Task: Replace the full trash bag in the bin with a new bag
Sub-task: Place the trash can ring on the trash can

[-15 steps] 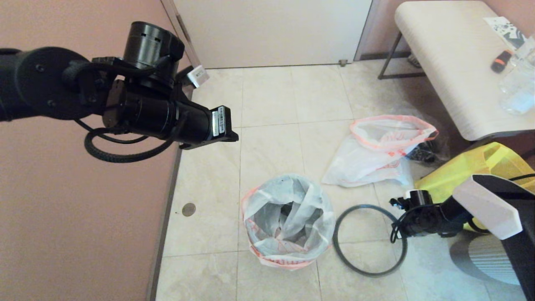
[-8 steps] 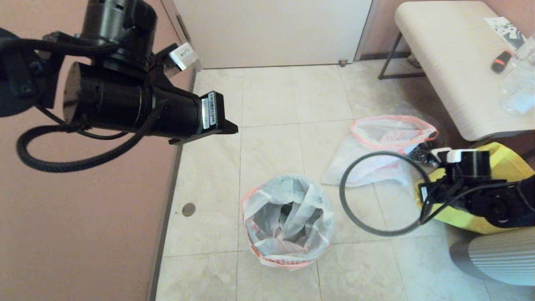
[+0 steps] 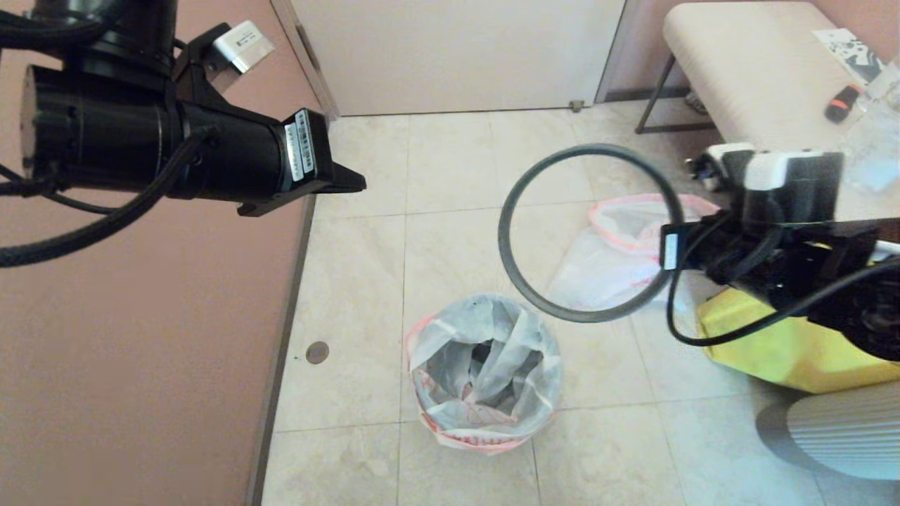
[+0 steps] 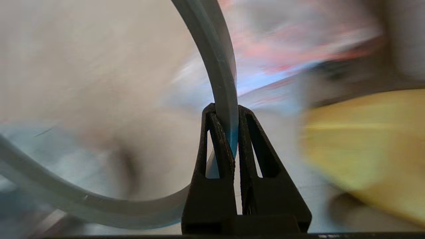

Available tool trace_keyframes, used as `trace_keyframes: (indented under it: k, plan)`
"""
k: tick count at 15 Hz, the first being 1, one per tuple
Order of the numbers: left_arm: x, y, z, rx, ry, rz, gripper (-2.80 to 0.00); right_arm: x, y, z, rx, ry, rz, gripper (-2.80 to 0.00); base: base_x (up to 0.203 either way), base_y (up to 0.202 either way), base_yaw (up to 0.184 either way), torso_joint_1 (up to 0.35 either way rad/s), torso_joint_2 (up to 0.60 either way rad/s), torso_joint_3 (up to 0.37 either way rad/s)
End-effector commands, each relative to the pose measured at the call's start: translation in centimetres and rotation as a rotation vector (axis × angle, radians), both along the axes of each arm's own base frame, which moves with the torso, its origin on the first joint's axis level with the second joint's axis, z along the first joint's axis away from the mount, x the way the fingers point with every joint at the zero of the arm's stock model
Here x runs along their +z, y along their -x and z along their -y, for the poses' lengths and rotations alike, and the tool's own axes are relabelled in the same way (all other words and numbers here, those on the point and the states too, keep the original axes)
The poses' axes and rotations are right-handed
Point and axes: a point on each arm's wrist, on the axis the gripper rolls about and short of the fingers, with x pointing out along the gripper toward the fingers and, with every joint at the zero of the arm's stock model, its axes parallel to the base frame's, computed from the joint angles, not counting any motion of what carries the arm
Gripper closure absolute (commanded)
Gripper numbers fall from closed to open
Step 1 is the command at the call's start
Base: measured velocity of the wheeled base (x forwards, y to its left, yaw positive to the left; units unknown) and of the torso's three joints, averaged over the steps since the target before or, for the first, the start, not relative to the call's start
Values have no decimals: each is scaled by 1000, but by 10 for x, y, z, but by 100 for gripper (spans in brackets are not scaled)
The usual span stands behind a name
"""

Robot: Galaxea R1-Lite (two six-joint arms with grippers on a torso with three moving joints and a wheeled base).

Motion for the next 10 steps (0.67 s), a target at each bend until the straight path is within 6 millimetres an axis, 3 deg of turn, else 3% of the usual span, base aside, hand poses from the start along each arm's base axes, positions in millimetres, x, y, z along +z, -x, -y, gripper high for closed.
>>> trace_keyframes:
  k: [1,3,5,8,10]
  plan:
    - [0,-3,-3,13,2,-2,0,-39,-19,-51,91,37,-160,0,0,0,0,0,0,0]
    - [-3,-11,-4,21,1,-13,0,-62,-8,-87,214,80,-419,0,0,0,0,0,0,0]
    - [-7,-17,-2,22,-4,-26,0,-65,-6,-107,317,67,-563,0,0,0,0,0,0,0]
    - [-10,-19,0,19,-9,-33,0,-95,-16,-125,372,70,-701,0,0,0,0,0,0,0]
    - [-10,-20,0,20,-11,-36,0,-108,-22,-121,395,57,-759,0,0,0,0,0,0,0]
